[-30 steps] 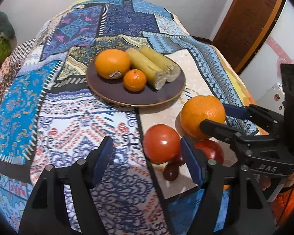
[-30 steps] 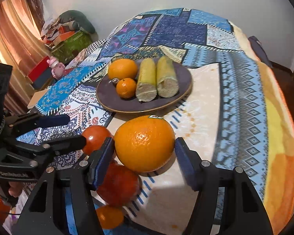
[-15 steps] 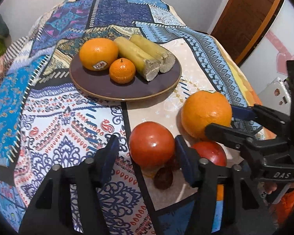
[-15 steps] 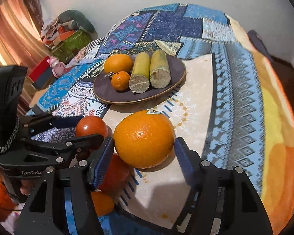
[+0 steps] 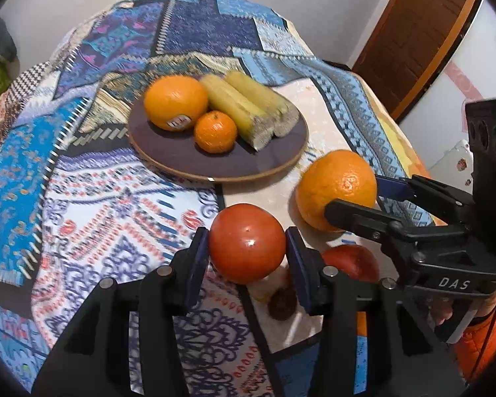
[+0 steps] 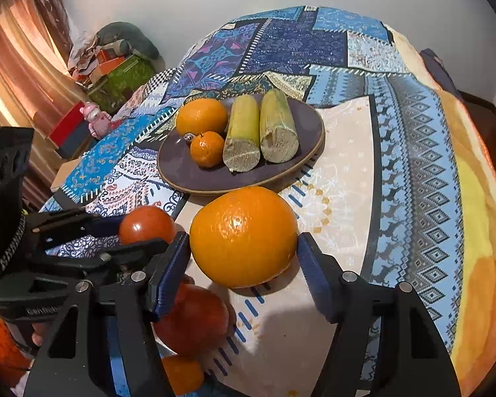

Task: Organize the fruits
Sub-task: 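Place the tomato on the plate with the left gripper while the right gripper sets the orange on the corn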

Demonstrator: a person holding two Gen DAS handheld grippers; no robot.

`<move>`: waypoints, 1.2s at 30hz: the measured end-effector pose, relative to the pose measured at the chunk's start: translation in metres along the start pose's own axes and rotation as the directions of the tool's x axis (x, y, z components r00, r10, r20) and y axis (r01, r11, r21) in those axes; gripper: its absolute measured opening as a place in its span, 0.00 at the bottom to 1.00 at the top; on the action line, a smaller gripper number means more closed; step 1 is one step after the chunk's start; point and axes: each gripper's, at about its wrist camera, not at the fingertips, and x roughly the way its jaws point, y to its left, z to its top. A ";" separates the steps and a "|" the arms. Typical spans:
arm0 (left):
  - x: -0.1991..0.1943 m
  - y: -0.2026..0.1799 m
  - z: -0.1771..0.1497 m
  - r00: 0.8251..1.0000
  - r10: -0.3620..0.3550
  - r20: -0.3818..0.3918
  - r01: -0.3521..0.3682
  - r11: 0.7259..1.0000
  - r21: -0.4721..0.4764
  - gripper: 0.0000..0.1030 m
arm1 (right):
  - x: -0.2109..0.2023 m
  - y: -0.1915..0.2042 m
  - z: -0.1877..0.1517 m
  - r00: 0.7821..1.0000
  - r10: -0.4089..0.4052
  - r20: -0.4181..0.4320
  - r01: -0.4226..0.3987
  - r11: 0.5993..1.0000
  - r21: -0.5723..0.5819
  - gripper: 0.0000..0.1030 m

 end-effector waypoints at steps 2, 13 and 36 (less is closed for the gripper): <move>-0.006 0.006 0.004 1.000 0.010 0.017 -0.010 1.000 -0.012 0.45 | -0.003 -0.001 0.004 1.000 0.003 0.013 -0.003 1.000 0.002 0.59; -0.015 0.036 0.038 0.995 0.059 0.078 -0.054 0.996 -0.073 0.45 | -0.010 -0.006 0.041 0.997 0.069 0.043 -0.071 0.996 0.044 0.13; -0.012 0.049 0.042 0.990 0.104 0.090 -0.096 0.991 -0.088 0.45 | 0.021 0.014 0.026 1.000 -0.006 -0.025 0.004 0.998 -0.066 0.64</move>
